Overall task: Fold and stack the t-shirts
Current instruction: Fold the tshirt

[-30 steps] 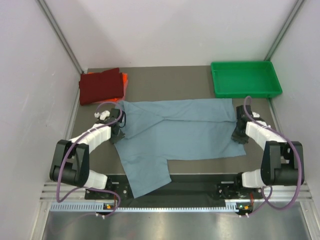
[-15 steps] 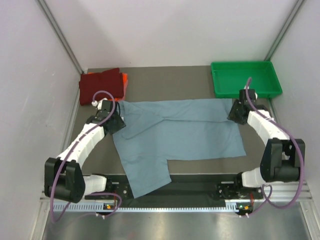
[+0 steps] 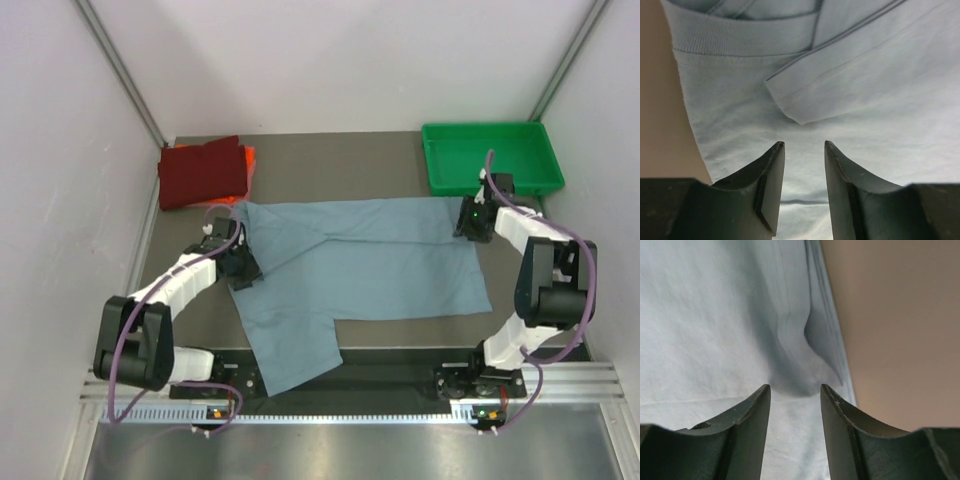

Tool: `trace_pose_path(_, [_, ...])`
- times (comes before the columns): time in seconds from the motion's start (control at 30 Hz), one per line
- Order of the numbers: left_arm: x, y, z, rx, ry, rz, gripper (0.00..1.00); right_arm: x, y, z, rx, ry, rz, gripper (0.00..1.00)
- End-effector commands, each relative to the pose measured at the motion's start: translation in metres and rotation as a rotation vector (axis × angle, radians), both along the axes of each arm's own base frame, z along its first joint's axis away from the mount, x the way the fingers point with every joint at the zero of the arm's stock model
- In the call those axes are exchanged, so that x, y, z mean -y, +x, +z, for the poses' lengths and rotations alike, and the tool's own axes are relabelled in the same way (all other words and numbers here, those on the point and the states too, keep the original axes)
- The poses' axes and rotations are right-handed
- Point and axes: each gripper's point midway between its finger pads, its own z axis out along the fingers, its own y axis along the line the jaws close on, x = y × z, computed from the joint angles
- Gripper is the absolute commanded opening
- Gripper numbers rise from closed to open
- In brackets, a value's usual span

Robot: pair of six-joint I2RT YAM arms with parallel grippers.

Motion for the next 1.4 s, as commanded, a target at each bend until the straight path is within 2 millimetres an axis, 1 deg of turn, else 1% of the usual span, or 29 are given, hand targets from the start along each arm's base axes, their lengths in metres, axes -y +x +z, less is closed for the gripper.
trace_pose_path(0.0, [0.003,0.007,-0.008,0.013,-0.013,0.0,0.43,0.012,0.036,0.048,0.178,-0.014,0.017,0.44])
trace_pose_path(0.07, [0.002,0.008,-0.008,0.012,-0.01,-0.003,0.43,0.012,0.037,0.057,0.2,-0.001,0.018,0.43])
trace_pose_path(0.1, [0.002,0.01,-0.008,0.018,-0.006,-0.005,0.43,0.013,0.038,0.065,0.221,-0.008,0.021,0.43])
trace_pose_path(0.17, [0.0,0.01,-0.009,0.024,0.007,-0.002,0.43,0.014,0.042,0.068,0.234,-0.012,0.043,0.42])
trace_pose_path(0.23, [-0.002,0.009,-0.011,0.022,0.015,0.0,0.44,0.012,0.047,0.061,0.214,0.016,0.065,0.39])
trace_pose_path(0.27, [-0.002,0.009,-0.012,0.021,0.016,0.002,0.44,0.014,0.049,0.051,0.194,0.03,0.071,0.37])
trace_pose_path(0.4, [-0.004,0.005,-0.018,-0.005,0.027,0.003,0.43,0.011,0.06,0.048,0.239,0.076,0.1,0.36])
trace_pose_path(0.5, [-0.007,0.003,-0.018,-0.013,0.042,-0.002,0.44,0.015,0.065,0.044,0.24,0.063,0.105,0.36])
trace_pose_path(0.53, [-0.013,0.002,-0.019,-0.02,0.079,0.008,0.43,0.018,0.065,0.042,0.232,0.054,0.103,0.37])
trace_pose_path(0.6, [-0.017,0.001,-0.019,-0.025,0.096,0.01,0.44,0.016,0.066,0.036,0.22,0.06,0.112,0.4])
trace_pose_path(0.73, [-0.019,0.0,-0.018,-0.021,0.104,0.021,0.44,0.01,0.067,0.028,0.217,0.1,0.131,0.4])
trace_pose_path(0.83, [-0.017,0.002,-0.016,-0.013,0.095,0.021,0.44,0.01,0.068,0.019,0.195,0.105,0.136,0.38])
trace_pose_path(0.93, [-0.019,0.002,-0.015,-0.015,0.101,0.027,0.44,0.013,0.068,0.015,0.187,0.089,0.129,0.33])
trace_pose_path(1.0, [-0.021,0.001,-0.017,-0.022,0.112,0.035,0.44,0.02,0.069,0.012,0.176,0.064,0.108,0.25])
trace_pose_path(1.03, [-0.021,0.001,-0.018,-0.027,0.111,0.047,0.44,0.025,0.068,0.009,0.167,0.051,0.095,0.15])
trace_pose_path(1.07, [-0.022,-0.001,-0.021,-0.04,0.115,0.054,0.44,0.032,0.067,0.007,0.157,0.022,0.068,0.09])
trace_pose_path(1.13, [-0.024,-0.005,-0.025,-0.066,0.125,0.066,0.45,0.04,0.065,0.006,0.149,-0.01,0.033,0.0])
trace_pose_path(1.17, [-0.025,-0.007,-0.029,-0.084,0.13,0.069,0.45,0.043,0.062,0.003,0.144,-0.024,0.02,0.0])
trace_pose_path(1.23, [-0.028,-0.009,-0.032,-0.102,0.149,0.074,0.45,0.045,0.064,0.009,0.171,-0.028,0.014,0.0])
trace_pose_path(1.37, [-0.033,-0.013,-0.04,-0.128,0.175,0.085,0.44,0.038,0.068,0.011,0.184,0.005,0.027,0.0])
